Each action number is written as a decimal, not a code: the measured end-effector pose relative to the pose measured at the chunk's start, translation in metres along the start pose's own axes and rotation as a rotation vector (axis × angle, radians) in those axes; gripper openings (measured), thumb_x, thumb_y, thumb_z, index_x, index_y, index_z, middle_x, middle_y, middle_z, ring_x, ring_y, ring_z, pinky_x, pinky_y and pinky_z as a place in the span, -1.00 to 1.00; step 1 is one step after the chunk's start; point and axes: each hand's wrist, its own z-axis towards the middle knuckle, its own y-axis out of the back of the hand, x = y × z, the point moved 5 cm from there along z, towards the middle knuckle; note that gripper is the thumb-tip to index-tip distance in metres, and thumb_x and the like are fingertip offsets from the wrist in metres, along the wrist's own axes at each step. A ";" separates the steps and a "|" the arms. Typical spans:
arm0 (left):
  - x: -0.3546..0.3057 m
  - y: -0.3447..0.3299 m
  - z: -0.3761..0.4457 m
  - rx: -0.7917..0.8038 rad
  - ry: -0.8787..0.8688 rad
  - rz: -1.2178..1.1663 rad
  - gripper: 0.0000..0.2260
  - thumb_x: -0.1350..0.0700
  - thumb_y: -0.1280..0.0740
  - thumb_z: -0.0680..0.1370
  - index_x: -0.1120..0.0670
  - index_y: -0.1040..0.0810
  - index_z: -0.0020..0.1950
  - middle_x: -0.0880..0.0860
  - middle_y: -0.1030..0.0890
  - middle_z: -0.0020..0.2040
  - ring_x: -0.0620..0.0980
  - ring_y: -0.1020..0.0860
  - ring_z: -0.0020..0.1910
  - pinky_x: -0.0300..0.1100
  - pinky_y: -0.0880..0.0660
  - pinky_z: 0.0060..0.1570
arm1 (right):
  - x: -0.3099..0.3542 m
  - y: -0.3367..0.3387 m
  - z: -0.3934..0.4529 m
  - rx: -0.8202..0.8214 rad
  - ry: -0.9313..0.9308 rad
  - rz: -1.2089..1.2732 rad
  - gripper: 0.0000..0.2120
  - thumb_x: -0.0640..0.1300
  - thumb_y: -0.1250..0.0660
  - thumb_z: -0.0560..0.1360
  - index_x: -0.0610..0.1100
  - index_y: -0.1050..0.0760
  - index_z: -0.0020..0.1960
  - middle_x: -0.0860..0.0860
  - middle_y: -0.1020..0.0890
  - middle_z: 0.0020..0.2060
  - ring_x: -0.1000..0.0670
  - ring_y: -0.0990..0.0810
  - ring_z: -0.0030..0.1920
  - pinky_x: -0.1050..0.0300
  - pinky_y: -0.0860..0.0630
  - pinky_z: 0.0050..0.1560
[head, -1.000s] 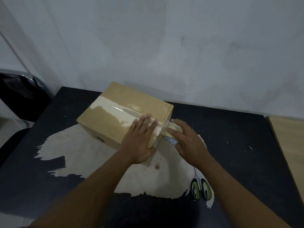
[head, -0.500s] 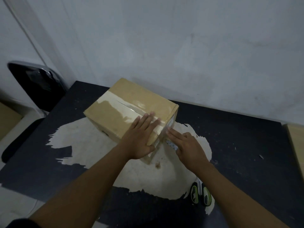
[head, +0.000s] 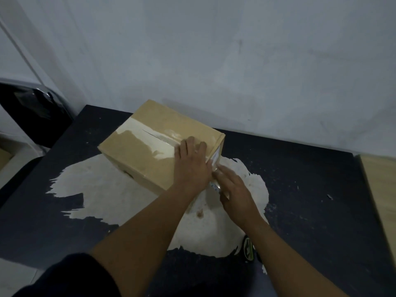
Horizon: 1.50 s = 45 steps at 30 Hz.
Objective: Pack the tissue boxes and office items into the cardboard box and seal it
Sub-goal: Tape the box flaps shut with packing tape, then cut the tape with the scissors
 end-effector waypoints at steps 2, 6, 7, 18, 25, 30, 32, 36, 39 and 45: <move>0.001 -0.004 0.000 0.005 0.008 -0.006 -0.55 -0.13 -0.30 0.56 0.07 -0.44 0.36 0.23 -0.36 0.46 0.26 -0.35 0.41 0.18 -0.26 0.44 | 0.003 0.008 -0.005 -0.079 -0.074 0.049 -0.29 -0.45 -0.46 0.33 -0.07 -0.47 0.42 0.00 -0.38 0.42 0.09 -0.45 0.25 0.11 -0.59 0.08; 0.001 -0.005 0.004 0.048 0.029 -0.022 -0.53 -0.16 -0.28 0.57 0.07 -0.40 0.38 0.23 -0.34 0.48 0.28 -0.34 0.43 0.20 -0.23 0.46 | 0.001 0.021 0.001 -0.073 -0.054 -0.123 -0.37 -0.36 -0.49 0.31 -0.08 -0.56 0.35 -0.02 -0.52 0.36 -0.06 -0.54 0.20 0.03 -0.56 0.14; 0.001 -0.005 0.003 0.061 0.032 -0.029 -0.53 -0.16 -0.28 0.58 0.07 -0.39 0.39 0.23 -0.33 0.48 0.28 -0.33 0.43 0.20 -0.23 0.46 | -0.002 0.022 0.001 -0.040 -0.026 -0.178 -0.36 -0.37 -0.47 0.29 -0.08 -0.56 0.36 -0.03 -0.52 0.37 -0.09 -0.55 0.15 0.03 -0.55 0.11; -0.009 -0.010 0.008 0.139 0.072 0.057 -0.47 -0.10 -0.37 0.54 0.05 -0.26 0.40 0.22 -0.27 0.51 0.30 -0.24 0.51 0.24 -0.15 0.51 | -0.007 -0.022 0.009 0.085 -0.109 -0.131 -0.10 -0.52 -0.27 0.29 0.03 -0.31 0.55 0.17 -0.23 0.55 -0.05 -0.51 -0.01 0.18 -0.48 0.03; -0.014 -0.011 0.008 0.214 0.032 0.115 -0.41 -0.02 -0.36 0.55 0.11 -0.19 0.48 0.29 -0.17 0.58 0.37 -0.14 0.57 0.29 -0.08 0.54 | -0.019 -0.013 0.003 0.002 -0.116 -0.040 -0.29 -0.43 -0.42 0.45 0.06 -0.42 0.49 -0.12 -0.30 0.55 -0.18 -0.43 0.42 -0.04 -0.46 0.38; -0.010 -0.012 0.001 0.274 -0.016 0.109 -0.28 0.01 -0.34 0.54 0.14 -0.06 0.59 0.31 -0.03 0.63 0.39 -0.02 0.61 0.29 0.00 0.56 | -0.018 -0.019 0.001 0.093 -0.202 -0.082 -0.22 -0.44 -0.35 0.43 0.11 -0.35 0.52 -0.12 -0.19 0.59 -0.23 -0.39 0.43 -0.17 -0.50 0.28; -0.008 -0.011 0.001 0.298 -0.034 0.071 -0.22 -0.05 -0.35 0.54 0.15 -0.01 0.61 0.31 0.02 0.64 0.39 0.03 0.61 0.29 0.04 0.57 | -0.017 -0.017 -0.004 0.116 -0.220 -0.071 -0.17 -0.45 -0.34 0.39 0.12 -0.31 0.55 -0.12 -0.12 0.61 -0.22 -0.35 0.45 -0.13 -0.46 0.32; 0.012 -0.007 -0.010 0.334 -0.187 0.009 0.06 -0.11 -0.43 0.40 0.11 0.19 0.66 0.24 0.20 0.66 0.30 0.20 0.63 0.17 0.18 0.60 | -0.017 -0.003 -0.030 -0.001 -0.340 -0.038 -0.16 -0.36 -0.41 0.32 0.07 -0.33 0.54 -0.04 -0.22 0.55 -0.12 -0.34 0.45 -0.09 -0.40 0.39; 0.028 -0.001 -0.026 0.327 -0.320 -0.010 0.09 -0.23 -0.38 0.40 0.10 0.26 0.66 0.16 0.27 0.66 0.16 0.27 0.64 0.09 0.20 0.61 | -0.018 0.007 -0.073 -0.174 -0.636 -0.139 -0.37 -0.28 -0.42 0.34 -0.05 -0.45 0.40 -0.10 -0.41 0.25 -0.15 -0.49 0.14 -0.10 -0.52 0.16; 0.044 0.008 -0.046 0.362 -0.442 0.009 0.09 -0.36 -0.28 0.40 0.12 0.24 0.67 0.12 0.29 0.67 0.06 0.29 0.64 0.11 0.16 0.61 | -0.021 -0.028 -0.150 0.009 -0.979 -0.306 -0.68 -0.27 -0.37 0.39 -0.18 -0.40 0.11 -0.16 -0.46 0.01 -0.17 -0.48 -0.09 0.00 -0.45 -0.17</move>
